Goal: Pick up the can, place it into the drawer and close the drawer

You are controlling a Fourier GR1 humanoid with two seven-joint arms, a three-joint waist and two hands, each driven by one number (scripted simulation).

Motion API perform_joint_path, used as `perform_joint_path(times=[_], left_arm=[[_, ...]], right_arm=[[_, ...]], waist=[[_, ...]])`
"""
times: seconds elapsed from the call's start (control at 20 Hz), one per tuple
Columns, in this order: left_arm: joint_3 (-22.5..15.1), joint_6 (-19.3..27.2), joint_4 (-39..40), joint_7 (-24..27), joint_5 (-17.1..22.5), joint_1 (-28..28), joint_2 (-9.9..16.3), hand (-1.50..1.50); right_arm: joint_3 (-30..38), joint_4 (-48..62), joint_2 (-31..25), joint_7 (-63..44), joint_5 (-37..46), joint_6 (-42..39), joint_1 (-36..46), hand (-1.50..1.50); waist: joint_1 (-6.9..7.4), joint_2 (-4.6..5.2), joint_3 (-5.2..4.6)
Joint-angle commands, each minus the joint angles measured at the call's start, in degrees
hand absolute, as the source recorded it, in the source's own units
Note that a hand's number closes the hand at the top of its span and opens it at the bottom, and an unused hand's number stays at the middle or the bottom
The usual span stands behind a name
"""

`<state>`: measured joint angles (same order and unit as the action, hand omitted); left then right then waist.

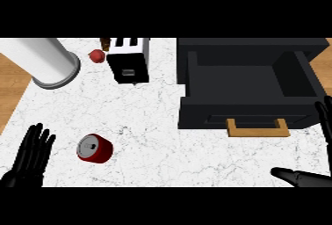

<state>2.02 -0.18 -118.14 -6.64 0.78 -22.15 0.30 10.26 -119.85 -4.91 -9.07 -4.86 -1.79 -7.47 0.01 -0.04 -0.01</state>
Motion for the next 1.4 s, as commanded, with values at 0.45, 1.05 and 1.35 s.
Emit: perform_joint_path(times=[0.45, 1.05, 1.35], left_arm=[[-3.2, 7.5, 19.4, 15.3, -2.1, 1.3, -0.3, -1.50], [2.7, 4.4, 32.4, 22.5, 0.1, 3.7, -0.2, -1.50], [6.7, 3.3, 49.9, 31.2, 1.9, 11.7, 0.1, -1.50]], right_arm=[[3.4, -1.2, -1.0, -0.1, -1.4, -1.8, 0.3, -1.50], [4.1, -9.3, 0.1, -7.6, -3.2, -1.9, -2.2, -1.50], [1.2, -9.1, 2.2, -5.0, 1.3, -2.0, -3.0, -1.50]], waist=[[0.02, 0.01, 0.00], [0.01, -0.02, 0.01], [-0.09, 0.03, -0.01]])
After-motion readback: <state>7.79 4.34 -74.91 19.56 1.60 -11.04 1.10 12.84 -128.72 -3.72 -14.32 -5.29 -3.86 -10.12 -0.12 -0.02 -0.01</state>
